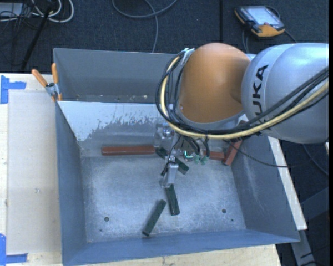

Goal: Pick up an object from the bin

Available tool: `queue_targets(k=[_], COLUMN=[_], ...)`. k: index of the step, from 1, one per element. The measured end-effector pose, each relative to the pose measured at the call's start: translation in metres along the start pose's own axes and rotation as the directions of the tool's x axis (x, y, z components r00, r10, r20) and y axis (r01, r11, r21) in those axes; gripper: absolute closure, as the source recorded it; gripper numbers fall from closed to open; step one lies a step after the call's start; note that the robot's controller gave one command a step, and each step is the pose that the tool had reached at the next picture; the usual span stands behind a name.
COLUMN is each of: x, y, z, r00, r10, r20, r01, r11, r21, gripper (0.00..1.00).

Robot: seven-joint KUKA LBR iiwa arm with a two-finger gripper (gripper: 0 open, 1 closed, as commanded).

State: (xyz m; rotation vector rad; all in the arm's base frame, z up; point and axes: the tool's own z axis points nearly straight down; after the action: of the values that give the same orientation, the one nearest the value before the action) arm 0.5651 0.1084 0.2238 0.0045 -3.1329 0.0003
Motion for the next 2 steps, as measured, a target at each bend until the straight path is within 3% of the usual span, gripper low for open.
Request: queue_targets(k=[1, 2], x=[-0.001, 0.013], y=[-0.001, -0.003], z=[-0.005, 0.019], r00=[1.000, 0.997], r10=[0.002, -0.078], r20=[0.008, 0.014], r01=[-0.002, 0.078], r11=[1.000, 0.997], r21=[-0.001, 0.000], gripper=[0.00, 0.00])
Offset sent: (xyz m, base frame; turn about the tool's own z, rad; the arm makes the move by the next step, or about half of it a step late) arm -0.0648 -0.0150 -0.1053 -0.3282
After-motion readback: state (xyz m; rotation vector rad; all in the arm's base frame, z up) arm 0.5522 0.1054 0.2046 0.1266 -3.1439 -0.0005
